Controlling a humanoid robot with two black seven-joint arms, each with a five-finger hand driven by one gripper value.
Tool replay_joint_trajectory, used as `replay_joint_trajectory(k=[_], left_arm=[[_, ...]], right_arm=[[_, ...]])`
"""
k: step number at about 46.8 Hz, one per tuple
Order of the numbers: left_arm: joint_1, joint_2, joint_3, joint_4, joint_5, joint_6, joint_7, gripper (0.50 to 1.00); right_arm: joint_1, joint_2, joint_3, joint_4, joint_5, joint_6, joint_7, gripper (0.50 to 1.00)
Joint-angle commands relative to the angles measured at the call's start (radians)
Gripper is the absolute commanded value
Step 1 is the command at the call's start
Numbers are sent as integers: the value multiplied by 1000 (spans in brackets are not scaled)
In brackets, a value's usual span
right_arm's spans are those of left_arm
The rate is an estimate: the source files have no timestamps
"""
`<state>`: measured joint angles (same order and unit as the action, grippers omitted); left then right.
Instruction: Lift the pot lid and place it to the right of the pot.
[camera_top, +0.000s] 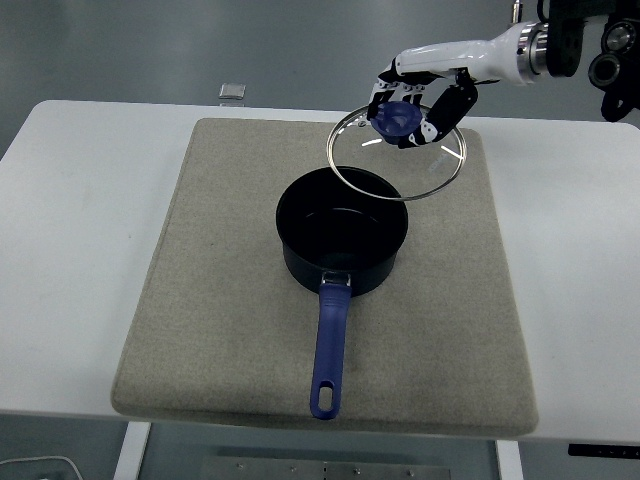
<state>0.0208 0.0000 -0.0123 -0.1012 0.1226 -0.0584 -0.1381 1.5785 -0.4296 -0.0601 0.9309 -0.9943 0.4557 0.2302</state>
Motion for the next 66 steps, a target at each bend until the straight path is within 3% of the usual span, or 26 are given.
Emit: replay_joint_trajectory(k=[1,17,66], left_arm=[[1,0,-1,0,0,0,0,1000],[-1,0,0,0,0,0,0,1000],[1,0,0,0,0,0,0,1000]], right_arm=[[-9,0,0,-41,16,-2,1,531],[-92,3,9,-113,16,-22,1,500],[-262,75,3,-281,14,-224,0,500]])
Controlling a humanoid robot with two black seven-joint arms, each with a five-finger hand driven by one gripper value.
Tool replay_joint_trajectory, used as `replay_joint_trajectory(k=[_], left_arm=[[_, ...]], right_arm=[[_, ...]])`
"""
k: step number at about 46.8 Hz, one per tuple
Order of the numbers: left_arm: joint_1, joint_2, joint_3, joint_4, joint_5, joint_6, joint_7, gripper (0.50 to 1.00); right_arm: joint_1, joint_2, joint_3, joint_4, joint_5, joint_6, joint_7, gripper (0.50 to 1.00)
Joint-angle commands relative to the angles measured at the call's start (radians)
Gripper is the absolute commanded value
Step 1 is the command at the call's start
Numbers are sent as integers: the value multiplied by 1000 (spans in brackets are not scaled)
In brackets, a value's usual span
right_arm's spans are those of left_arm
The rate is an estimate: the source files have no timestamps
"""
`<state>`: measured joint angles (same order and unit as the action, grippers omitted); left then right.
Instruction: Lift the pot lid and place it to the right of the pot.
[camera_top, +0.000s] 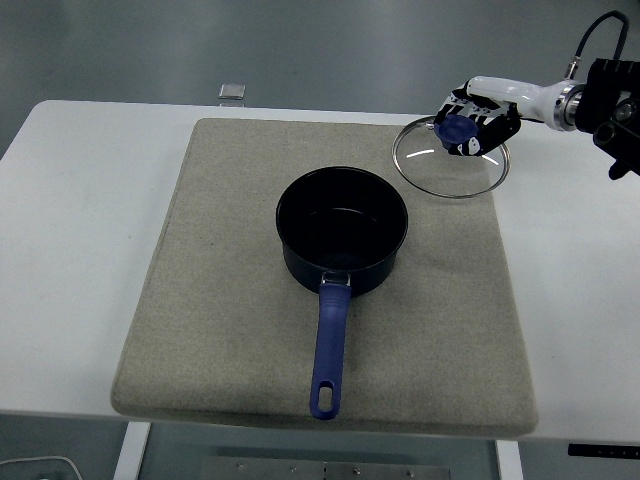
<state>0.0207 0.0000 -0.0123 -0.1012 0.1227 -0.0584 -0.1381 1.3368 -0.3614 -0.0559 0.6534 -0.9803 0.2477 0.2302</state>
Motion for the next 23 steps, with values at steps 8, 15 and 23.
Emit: replay_joint_trajectory(k=[8,15,23], left_arm=[[1,0,0,0,0,0,0,1000],[1,0,0,0,0,0,0,1000],[1,0,0,0,0,0,0,1000]], right_arm=[[-48,7,-2,-12,0,-39,1,500],[-80,7,-2,-14,2,-38,3,500],[-90,4,-5,-12,3,-30,9,504]])
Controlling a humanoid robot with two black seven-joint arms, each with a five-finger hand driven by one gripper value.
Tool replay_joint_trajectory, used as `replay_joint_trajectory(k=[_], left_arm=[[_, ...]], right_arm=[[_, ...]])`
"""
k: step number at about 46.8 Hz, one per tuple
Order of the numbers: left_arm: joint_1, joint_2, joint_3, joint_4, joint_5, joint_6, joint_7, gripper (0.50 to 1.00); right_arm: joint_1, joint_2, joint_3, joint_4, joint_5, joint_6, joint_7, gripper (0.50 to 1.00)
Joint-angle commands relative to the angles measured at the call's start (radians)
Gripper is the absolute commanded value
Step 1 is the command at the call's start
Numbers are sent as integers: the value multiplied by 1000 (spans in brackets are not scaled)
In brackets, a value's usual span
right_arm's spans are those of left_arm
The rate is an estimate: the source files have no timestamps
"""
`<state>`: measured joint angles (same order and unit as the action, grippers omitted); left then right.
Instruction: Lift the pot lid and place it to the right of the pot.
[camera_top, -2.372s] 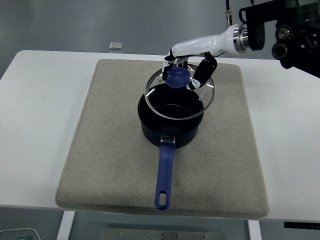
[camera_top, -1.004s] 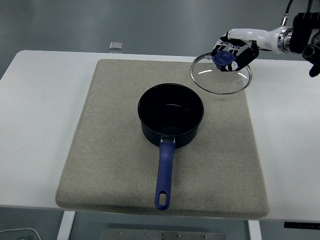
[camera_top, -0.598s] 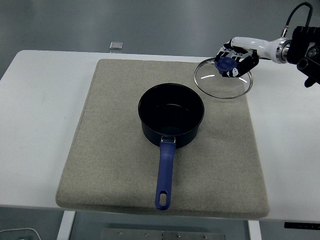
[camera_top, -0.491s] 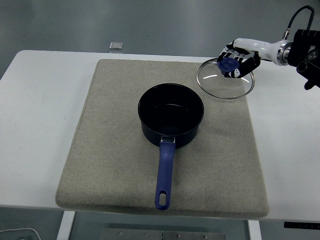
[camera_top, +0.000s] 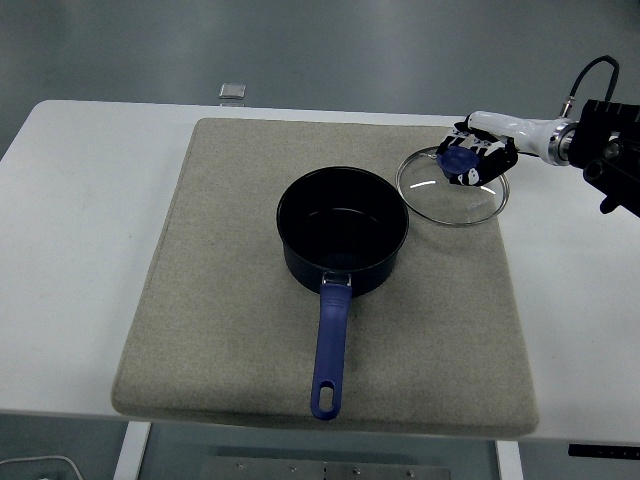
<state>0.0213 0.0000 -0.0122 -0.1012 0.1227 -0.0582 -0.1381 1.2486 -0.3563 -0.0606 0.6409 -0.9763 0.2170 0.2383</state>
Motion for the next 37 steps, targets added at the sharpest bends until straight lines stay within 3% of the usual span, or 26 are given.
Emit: replay_joint_trajectory(k=[1,6,14,20,24,37], left_arm=[[-1,0,0,0,0,0,0,1000],[0,0,0,0,0,0,0,1000],[0,0,0,0,0,0,0,1000],[0,0,0,0,0,0,0,1000],[0,0,0,0,0,0,0,1000],[0,0,0,0,0,0,0,1000]], right_arm=[[-1,-1,1,0,-1,1,1,507],[-1,-1,1,0,-1,-1,3,525],[-24,2,2,6,1,1,4,625],[-31,2,5,11,1,7,6,741],[-31,-1,15,11,1,19,6,894],[-18,-18,44,39,36,38,7,907]])
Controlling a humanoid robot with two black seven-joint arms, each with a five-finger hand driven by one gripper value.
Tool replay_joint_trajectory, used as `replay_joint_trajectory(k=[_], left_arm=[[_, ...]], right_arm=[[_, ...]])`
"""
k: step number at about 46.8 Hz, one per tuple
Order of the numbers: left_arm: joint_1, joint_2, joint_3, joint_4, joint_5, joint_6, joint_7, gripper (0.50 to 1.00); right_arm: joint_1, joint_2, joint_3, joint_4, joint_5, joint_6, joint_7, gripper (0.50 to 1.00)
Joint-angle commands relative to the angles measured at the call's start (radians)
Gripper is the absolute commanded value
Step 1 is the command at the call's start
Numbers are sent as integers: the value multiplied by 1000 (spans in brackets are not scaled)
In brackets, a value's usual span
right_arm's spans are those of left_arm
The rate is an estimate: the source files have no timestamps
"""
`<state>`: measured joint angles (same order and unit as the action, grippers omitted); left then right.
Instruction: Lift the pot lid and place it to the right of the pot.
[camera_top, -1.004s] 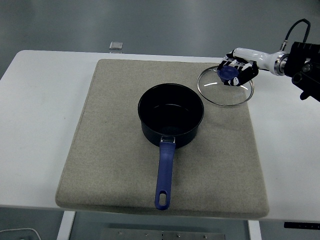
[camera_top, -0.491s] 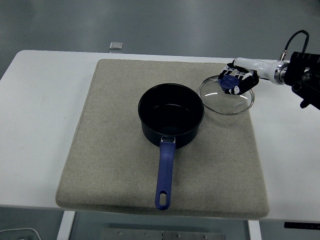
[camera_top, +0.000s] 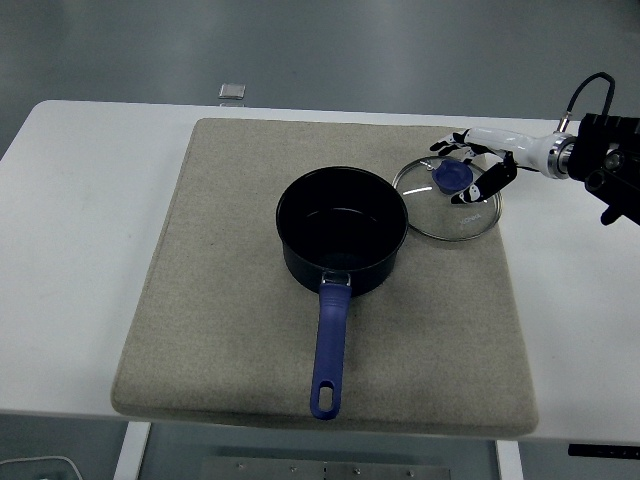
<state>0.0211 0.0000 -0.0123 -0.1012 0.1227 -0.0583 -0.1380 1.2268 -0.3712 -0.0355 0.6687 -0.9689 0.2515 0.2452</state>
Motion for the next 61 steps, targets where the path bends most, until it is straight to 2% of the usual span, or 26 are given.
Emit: replay_joint_trajectory(k=[1,7,12,21,44,61], left_arm=[[0,0,-2,0,0,0,0,1000],[0,0,-2,0,0,0,0,1000],[0,0,0,0,0,0,0,1000],[0,0,0,0,0,0,0,1000],[0,0,0,0,0,0,0,1000],[0,0,-2,0,0,0,0,1000]], right_arm=[[5,-3,25,12,42,6,0,907],[36,-34,52,12,101,74,-1,907],[71,-44,83,12,134,89,0,905],[66,-41,160,14,314,92,-1,905],[-7,-23,161,11,851,78,-14,905],[-73,-2,161,8,1124,77,-14,905]])
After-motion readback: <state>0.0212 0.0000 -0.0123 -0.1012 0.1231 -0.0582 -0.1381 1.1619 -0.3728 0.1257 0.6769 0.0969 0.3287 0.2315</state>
